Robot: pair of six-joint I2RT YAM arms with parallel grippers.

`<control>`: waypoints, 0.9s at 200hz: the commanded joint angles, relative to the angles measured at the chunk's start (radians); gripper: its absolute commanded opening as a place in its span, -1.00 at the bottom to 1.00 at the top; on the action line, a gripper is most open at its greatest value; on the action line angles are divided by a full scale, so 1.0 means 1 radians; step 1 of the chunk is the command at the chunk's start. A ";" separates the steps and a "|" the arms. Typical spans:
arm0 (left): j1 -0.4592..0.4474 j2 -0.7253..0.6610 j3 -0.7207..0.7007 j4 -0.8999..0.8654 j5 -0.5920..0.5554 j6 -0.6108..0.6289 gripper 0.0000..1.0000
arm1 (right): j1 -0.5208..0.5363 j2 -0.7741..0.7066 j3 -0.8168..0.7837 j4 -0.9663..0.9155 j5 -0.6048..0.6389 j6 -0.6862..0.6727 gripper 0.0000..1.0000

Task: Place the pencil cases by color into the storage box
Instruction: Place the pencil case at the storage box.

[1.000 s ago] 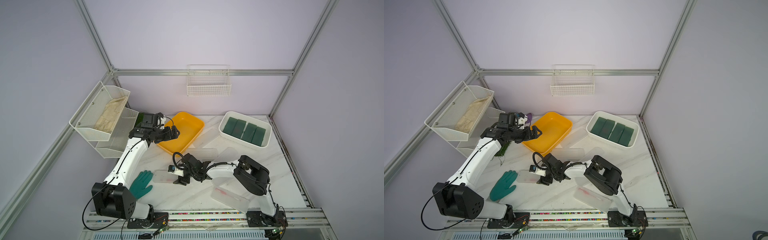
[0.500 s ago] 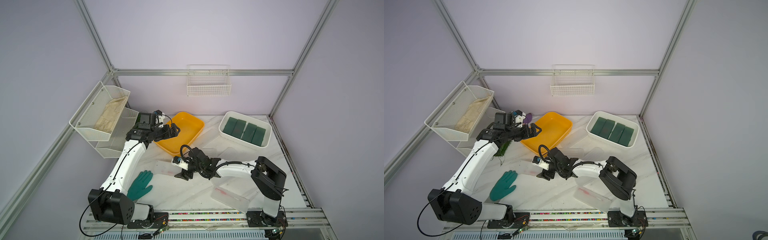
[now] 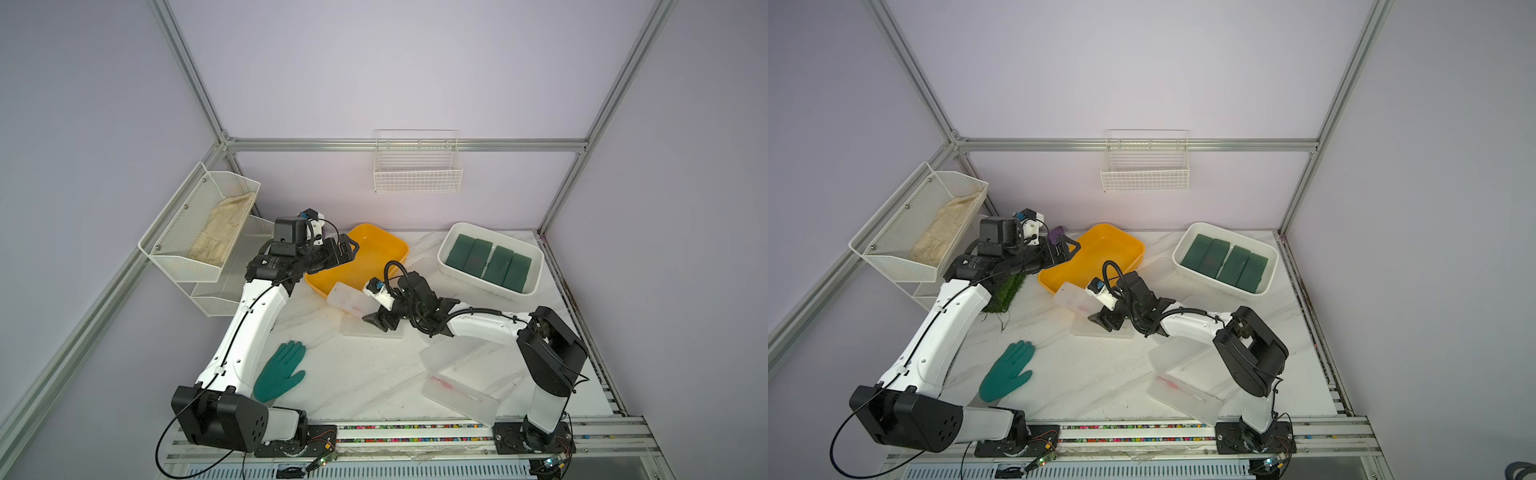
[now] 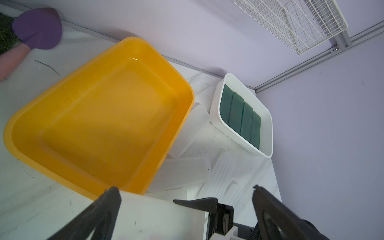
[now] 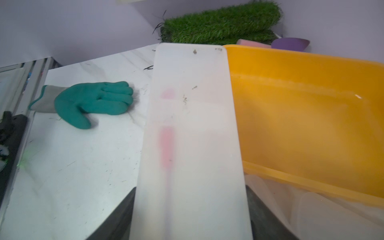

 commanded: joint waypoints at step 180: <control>0.068 0.021 0.130 0.114 -0.016 -0.140 1.00 | -0.028 0.374 0.391 0.215 0.120 0.157 0.15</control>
